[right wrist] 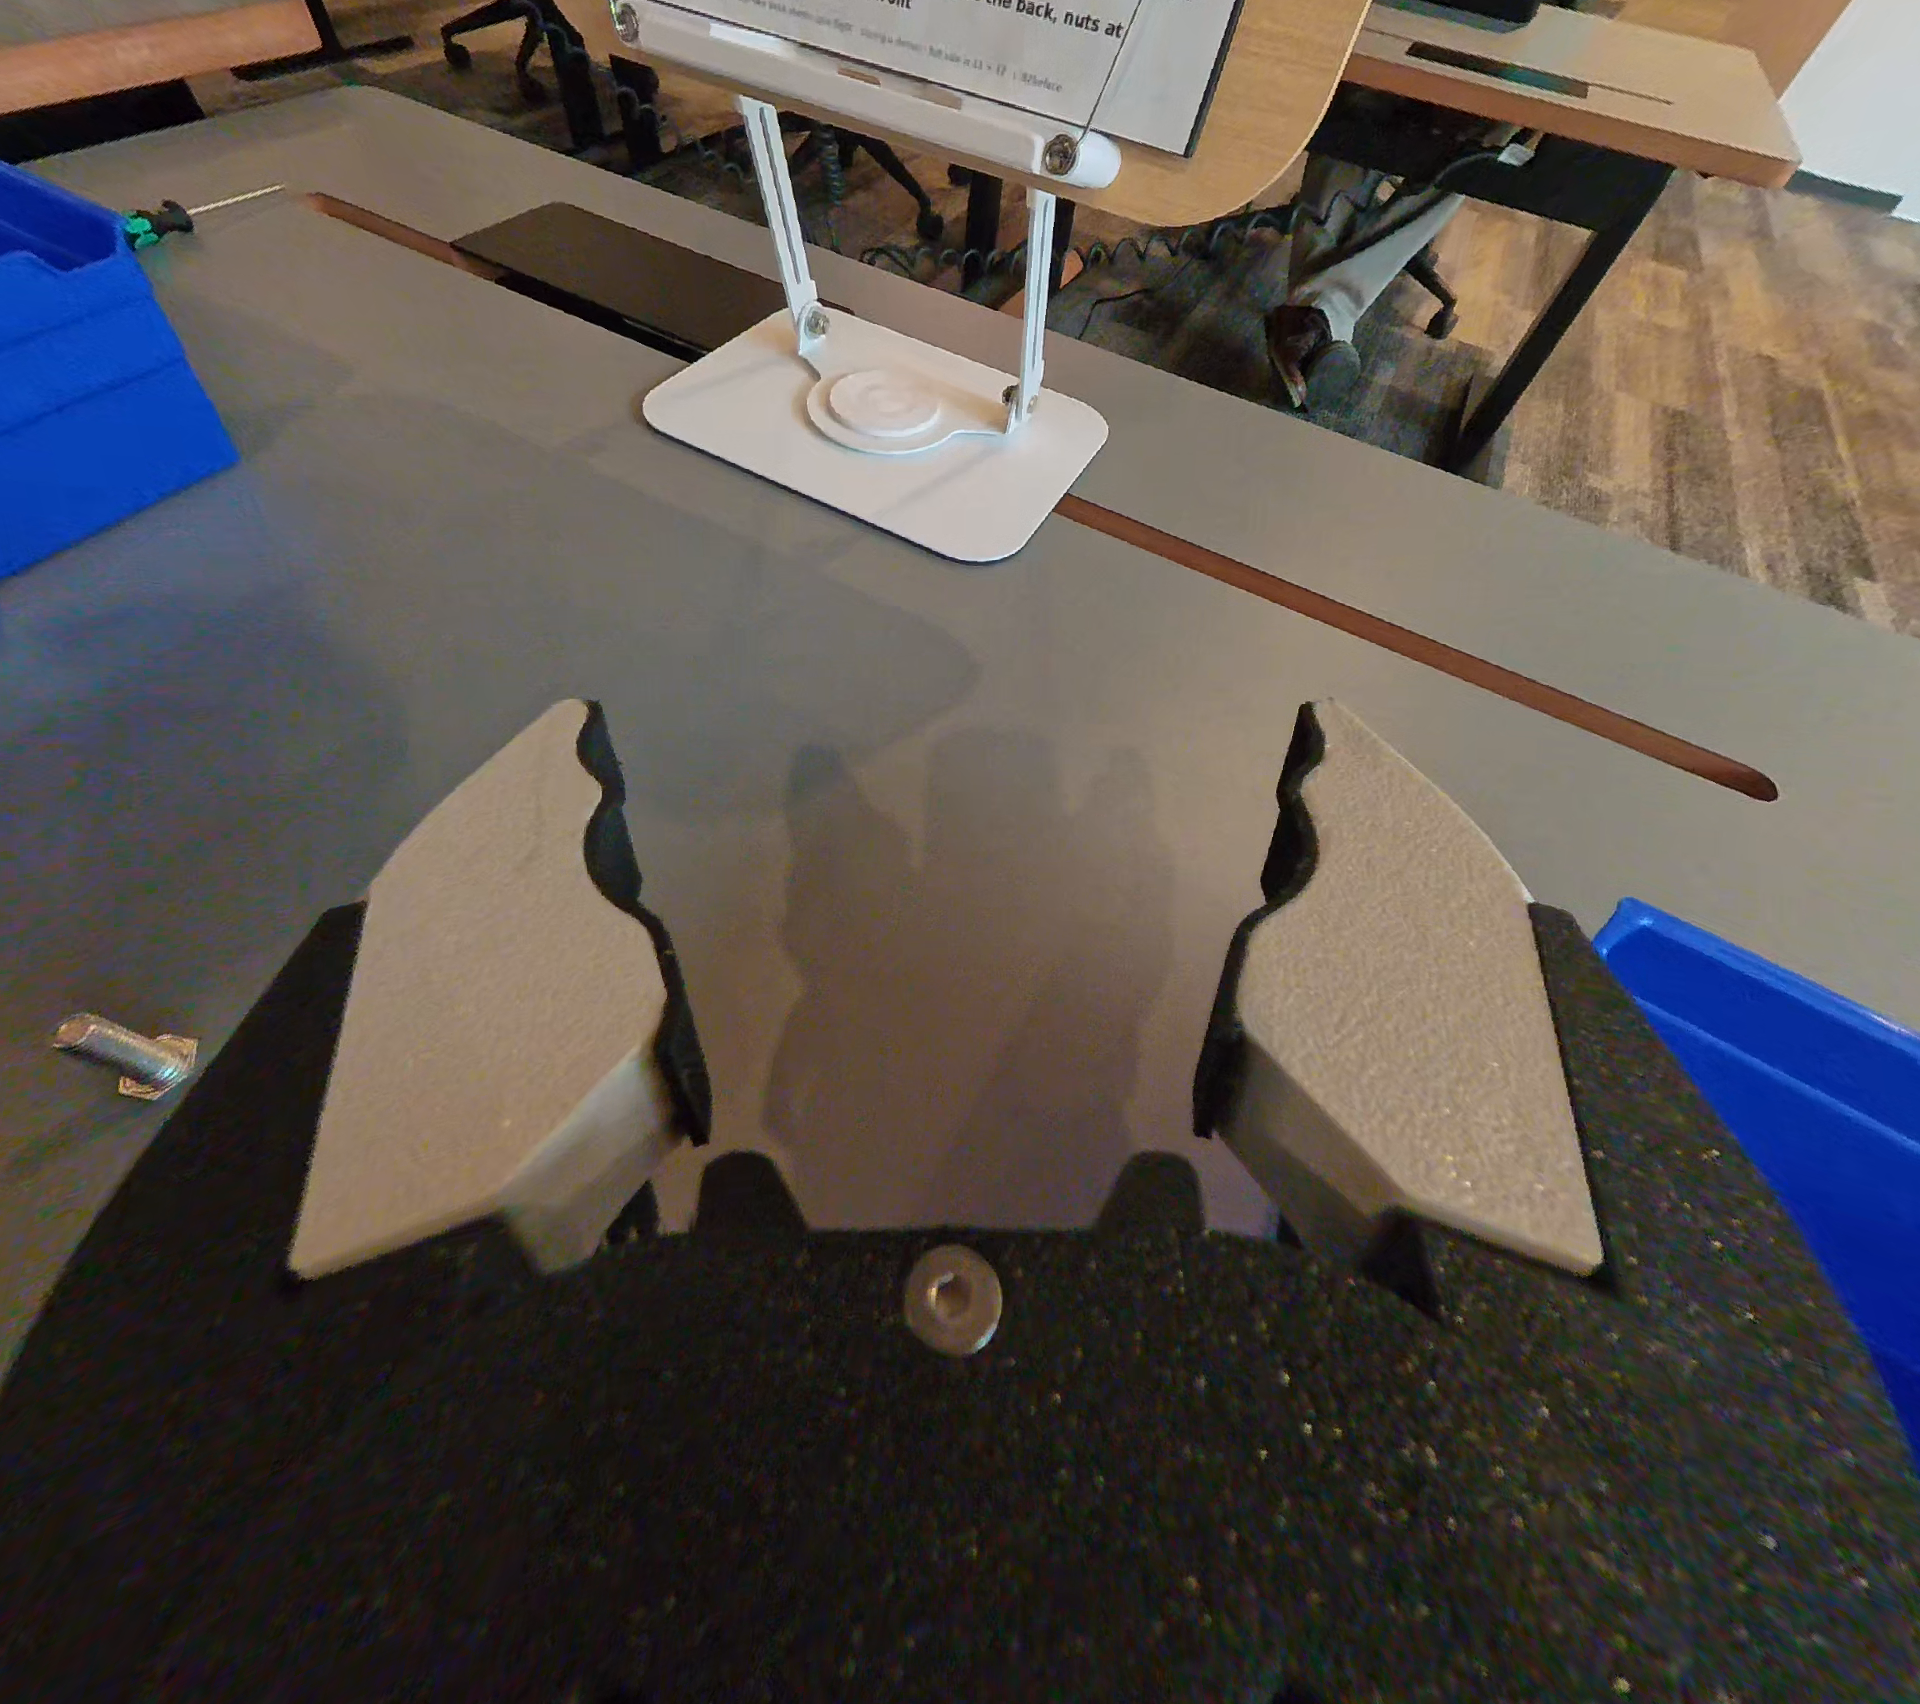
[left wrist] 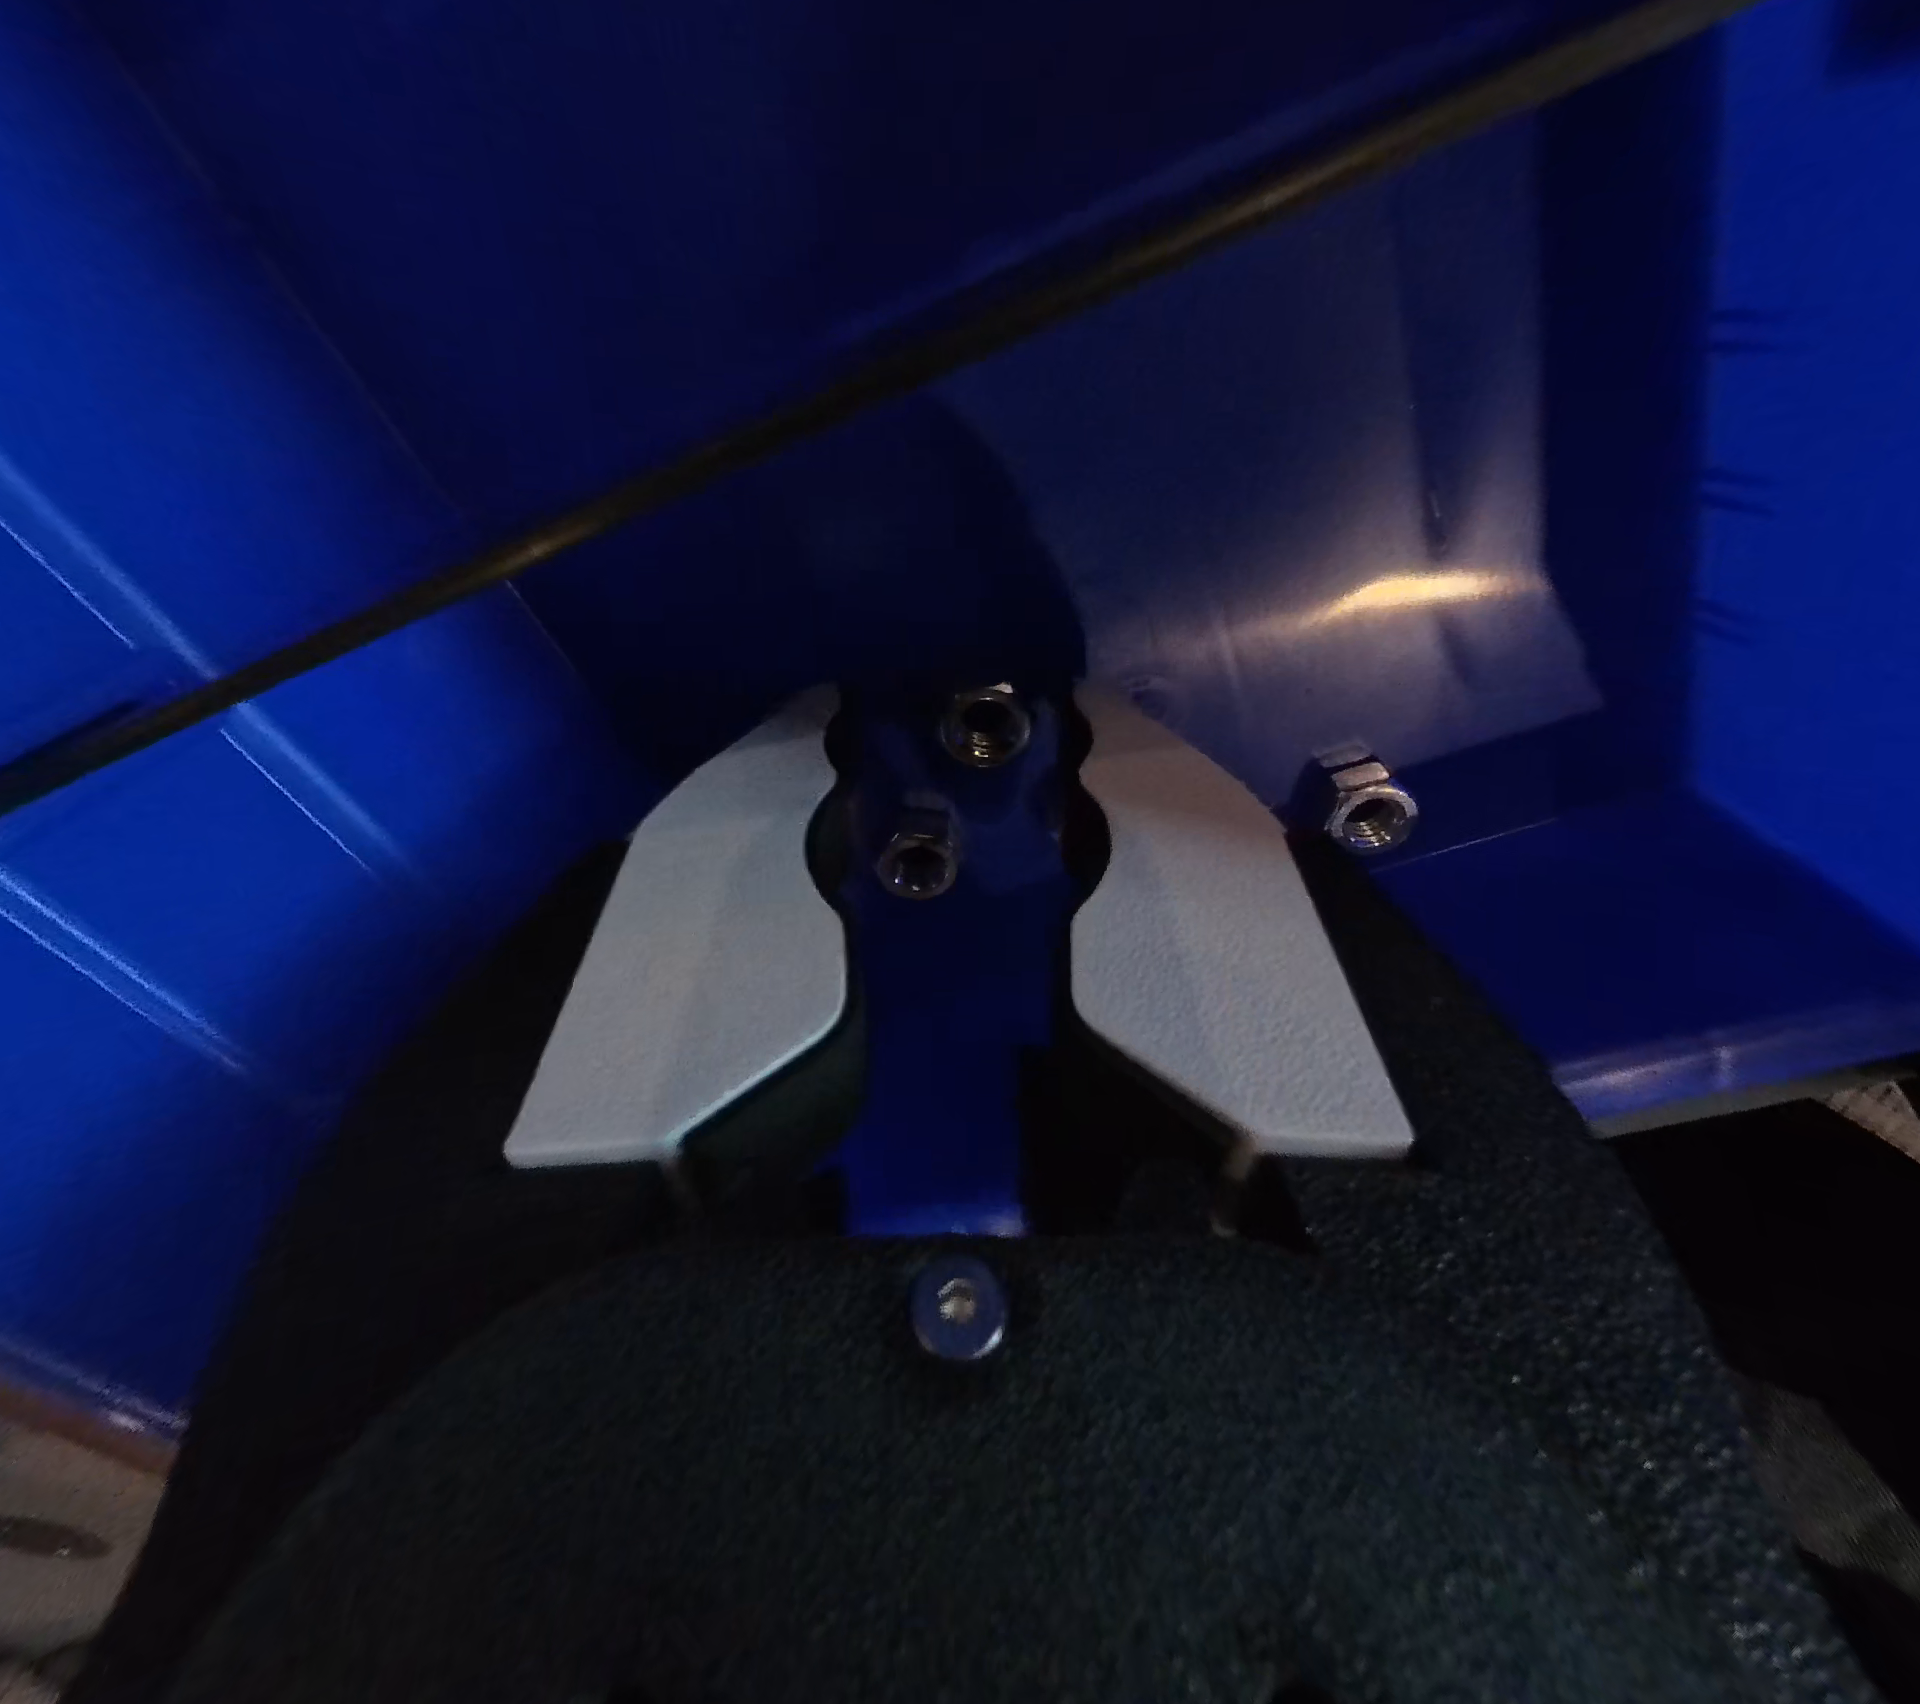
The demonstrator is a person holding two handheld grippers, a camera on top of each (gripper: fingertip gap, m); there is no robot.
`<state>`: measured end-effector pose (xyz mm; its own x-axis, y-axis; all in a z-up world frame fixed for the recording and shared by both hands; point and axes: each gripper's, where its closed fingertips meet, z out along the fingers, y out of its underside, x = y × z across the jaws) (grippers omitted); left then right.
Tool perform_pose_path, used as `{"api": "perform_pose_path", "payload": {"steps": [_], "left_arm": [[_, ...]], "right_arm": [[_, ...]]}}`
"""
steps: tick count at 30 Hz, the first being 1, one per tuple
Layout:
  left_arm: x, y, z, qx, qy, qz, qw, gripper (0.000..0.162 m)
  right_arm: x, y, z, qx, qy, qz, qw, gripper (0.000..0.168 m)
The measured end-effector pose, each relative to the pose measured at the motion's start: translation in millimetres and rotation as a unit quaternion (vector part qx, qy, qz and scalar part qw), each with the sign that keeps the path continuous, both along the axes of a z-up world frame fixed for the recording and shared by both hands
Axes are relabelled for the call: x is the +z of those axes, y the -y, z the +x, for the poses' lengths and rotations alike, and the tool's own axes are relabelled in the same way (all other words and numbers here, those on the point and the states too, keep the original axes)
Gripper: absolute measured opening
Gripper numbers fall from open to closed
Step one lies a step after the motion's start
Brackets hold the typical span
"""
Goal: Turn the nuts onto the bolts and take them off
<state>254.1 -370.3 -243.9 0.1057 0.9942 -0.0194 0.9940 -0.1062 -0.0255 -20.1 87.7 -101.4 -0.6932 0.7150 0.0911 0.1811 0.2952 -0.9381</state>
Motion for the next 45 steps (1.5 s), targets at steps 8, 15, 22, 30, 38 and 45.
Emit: {"api": "perform_pose_path", "payload": {"steps": [8,15,22,30,38,45], "left_arm": [[2.4,-0.7,3.3,-0.016,0.014,-0.005,1.0,0.02],[51.4,-21.7,-11.1,-0.065,-0.018,-0.02,0.998,0.019],[119.5,-101.3,-54.4,-0.197,-0.082,-0.04,0.976,0.019],[140.1,-249.9,-95.2,-0.392,-0.116,-0.019,0.913,0.019],[90.8,-347.6,-100.6,-0.488,-0.069,0.014,0.87,0.019],[45.0,-377.0,-99.8,-0.507,-0.028,0.031,0.861,0.019]], "right_arm": [[-1.0,0.9,0.1,0.001,0.001,0.002,1.0,0.119],[-3.6,1.5,-0.3,0.001,0.003,0.009,1.0,0.119],[-5.4,3.8,0.4,0.005,0.005,0.011,1.0,0.119],[-7.1,2.2,-0.4,0.005,0.008,0.011,1.0,0.119],[-7.6,-5.4,-2.4,-0.006,0.012,0.015,1.0,0.119],[-7.4,-10.4,-3.5,-0.011,0.015,0.013,1.0,0.119]]}}
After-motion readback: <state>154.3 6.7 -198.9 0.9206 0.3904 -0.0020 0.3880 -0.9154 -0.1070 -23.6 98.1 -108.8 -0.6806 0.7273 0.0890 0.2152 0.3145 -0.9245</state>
